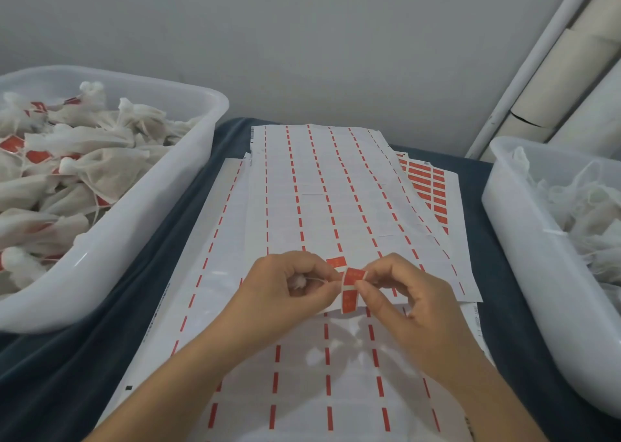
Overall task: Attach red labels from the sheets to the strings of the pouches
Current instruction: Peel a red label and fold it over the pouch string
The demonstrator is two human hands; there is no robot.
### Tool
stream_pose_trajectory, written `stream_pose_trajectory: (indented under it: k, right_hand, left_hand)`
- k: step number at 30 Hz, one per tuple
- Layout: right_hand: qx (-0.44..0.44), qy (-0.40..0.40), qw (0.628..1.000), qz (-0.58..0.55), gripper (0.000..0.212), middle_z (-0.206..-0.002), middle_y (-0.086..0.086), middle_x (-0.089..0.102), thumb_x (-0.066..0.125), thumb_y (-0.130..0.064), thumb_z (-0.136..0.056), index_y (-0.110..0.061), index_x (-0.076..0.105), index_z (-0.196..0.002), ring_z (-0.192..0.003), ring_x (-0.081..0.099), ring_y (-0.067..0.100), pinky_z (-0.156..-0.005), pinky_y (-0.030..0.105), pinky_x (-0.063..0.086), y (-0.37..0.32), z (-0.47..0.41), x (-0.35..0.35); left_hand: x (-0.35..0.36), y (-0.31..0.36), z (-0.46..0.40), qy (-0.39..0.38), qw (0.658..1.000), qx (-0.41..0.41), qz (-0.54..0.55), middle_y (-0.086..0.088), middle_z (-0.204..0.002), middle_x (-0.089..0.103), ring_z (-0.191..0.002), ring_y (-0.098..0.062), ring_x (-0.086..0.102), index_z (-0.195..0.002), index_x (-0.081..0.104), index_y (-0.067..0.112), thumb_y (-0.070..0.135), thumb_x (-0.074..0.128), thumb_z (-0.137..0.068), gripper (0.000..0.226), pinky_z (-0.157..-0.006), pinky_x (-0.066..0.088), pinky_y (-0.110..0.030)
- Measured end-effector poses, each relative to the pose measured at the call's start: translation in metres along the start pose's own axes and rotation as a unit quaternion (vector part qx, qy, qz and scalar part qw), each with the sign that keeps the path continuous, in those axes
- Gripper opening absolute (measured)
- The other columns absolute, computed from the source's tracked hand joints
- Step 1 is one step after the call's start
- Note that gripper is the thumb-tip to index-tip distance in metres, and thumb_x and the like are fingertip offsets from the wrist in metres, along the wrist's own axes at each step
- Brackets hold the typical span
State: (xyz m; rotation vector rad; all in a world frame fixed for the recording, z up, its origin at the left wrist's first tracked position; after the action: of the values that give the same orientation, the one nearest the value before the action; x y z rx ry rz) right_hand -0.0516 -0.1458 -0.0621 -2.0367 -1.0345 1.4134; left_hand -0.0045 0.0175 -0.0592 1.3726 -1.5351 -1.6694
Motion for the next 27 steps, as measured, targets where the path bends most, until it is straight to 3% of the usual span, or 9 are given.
stream_pose_trajectory:
  k: [9,15,19,22,27]
  right_hand:
    - [0.004,0.011,1.0,-0.008,0.005,-0.094,-0.031,0.061,0.056,-0.042,-0.08,-0.042,0.051,-0.079,-0.091,0.059,-0.008,-0.075,-0.001,0.041,-0.006,-0.001,0.0]
    - [0.03,0.005,0.999,-0.028,0.003,-0.091,-0.031,0.062,0.056,-0.042,-0.076,-0.041,0.054,-0.077,-0.089,0.06,-0.007,-0.074,0.001,0.043,-0.008,0.0,0.001]
    - [0.088,0.061,0.99,-0.088,0.022,-0.09,-0.028,0.066,0.059,-0.049,-0.069,-0.046,0.06,-0.09,-0.088,0.062,-0.005,-0.071,0.003,0.046,-0.01,-0.004,-0.004]
    - [0.168,0.078,0.969,-0.165,0.046,-0.096,-0.03,0.063,0.062,-0.048,-0.064,-0.045,0.052,-0.109,-0.094,0.057,-0.013,-0.064,0.0,0.043,-0.008,-0.007,-0.009]
    - [0.209,0.003,0.948,-0.238,0.03,-0.085,-0.017,0.071,0.068,-0.037,-0.059,-0.03,0.069,-0.089,-0.084,0.065,-0.001,-0.061,0.006,0.048,-0.011,-0.005,-0.004]
  left_hand:
    - [0.001,0.001,0.0,-0.011,1.0,-0.02,0.016,0.024,-0.072,0.063,-0.075,0.009,0.057,-0.064,0.068,0.035,0.035,0.062,-0.079,0.016,-0.062,0.041,-0.001]
    - [0.001,-0.001,0.0,-0.007,1.0,-0.014,0.011,0.016,-0.074,0.064,-0.073,-0.001,0.057,-0.073,0.067,0.042,0.042,0.065,-0.074,0.002,-0.063,0.045,-0.009]
    - [-0.001,0.0,-0.001,0.007,0.997,-0.043,0.069,0.005,-0.069,0.065,-0.062,-0.004,0.057,-0.076,0.069,0.037,0.055,0.06,-0.06,0.026,-0.054,0.044,-0.01]
    - [-0.004,0.0,-0.002,-0.001,0.985,-0.086,0.151,0.008,-0.075,0.071,-0.074,-0.005,0.066,-0.074,0.071,0.03,0.052,0.064,-0.054,0.03,-0.06,0.049,-0.009]
    - [-0.005,0.002,-0.002,0.003,0.981,-0.09,0.173,-0.003,-0.081,0.071,-0.083,-0.023,0.064,-0.071,0.071,0.025,0.057,0.064,-0.047,0.04,-0.072,0.052,-0.023]
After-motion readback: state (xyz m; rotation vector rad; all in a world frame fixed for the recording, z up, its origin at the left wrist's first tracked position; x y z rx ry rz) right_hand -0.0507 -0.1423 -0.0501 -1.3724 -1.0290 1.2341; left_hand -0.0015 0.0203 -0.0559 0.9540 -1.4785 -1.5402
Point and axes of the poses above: each hand's wrist, its own z-axis away from the middle knuckle, its own x-axis out of the palm, y = z × x, the point moved 2 cm from there along -z, towards the middle knuckle
